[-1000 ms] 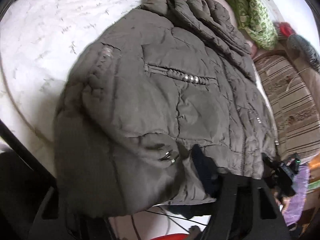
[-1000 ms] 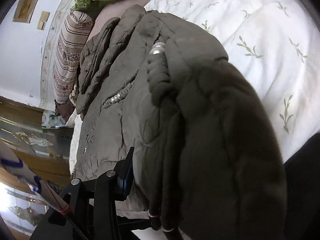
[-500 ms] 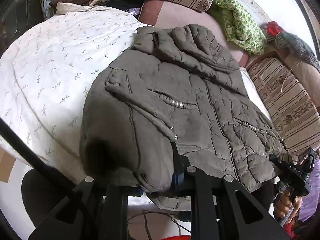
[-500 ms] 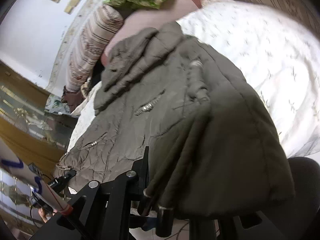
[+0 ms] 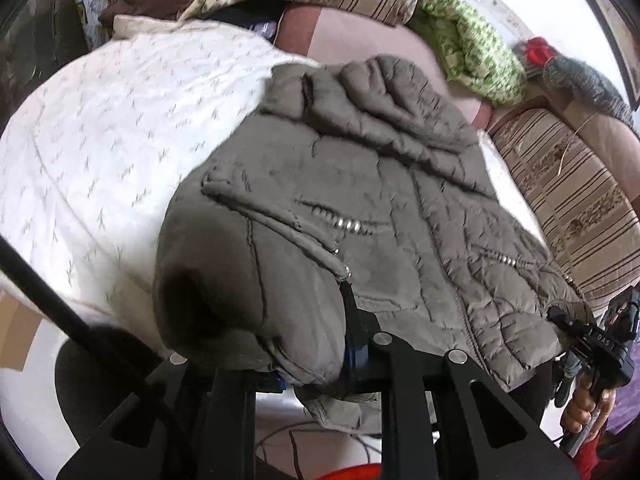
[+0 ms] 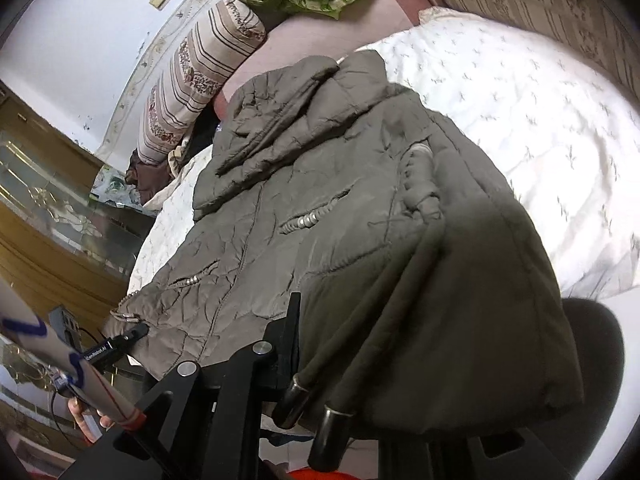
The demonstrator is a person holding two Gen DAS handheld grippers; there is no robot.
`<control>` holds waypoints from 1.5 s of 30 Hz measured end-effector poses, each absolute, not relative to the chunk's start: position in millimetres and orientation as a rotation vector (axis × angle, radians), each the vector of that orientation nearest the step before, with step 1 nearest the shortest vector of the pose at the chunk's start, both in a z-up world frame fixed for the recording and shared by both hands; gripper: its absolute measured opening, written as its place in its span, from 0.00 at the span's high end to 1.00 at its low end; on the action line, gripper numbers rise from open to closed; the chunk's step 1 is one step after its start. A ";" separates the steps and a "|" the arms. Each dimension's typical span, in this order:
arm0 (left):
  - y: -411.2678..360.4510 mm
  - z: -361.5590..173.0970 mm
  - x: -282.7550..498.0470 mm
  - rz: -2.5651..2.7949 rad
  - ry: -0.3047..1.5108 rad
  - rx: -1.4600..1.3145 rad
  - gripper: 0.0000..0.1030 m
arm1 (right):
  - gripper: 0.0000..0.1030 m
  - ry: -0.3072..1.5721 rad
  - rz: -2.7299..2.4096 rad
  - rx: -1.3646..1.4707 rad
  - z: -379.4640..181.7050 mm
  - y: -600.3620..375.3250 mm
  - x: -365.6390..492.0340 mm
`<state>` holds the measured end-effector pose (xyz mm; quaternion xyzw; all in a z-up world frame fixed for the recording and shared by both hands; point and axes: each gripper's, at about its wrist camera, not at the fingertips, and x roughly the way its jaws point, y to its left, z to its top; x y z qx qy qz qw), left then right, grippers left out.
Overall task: Fold large clothes
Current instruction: 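Lift the held side and fold it across the jacket body with both grippers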
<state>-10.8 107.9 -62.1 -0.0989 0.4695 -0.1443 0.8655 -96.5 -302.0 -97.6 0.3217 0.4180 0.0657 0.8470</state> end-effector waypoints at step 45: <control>3.4 -50.5 401.4 -0.008 0.893 -0.050 0.79 | 0.81 0.627 -0.127 0.373 -71.5 -325.8 272.2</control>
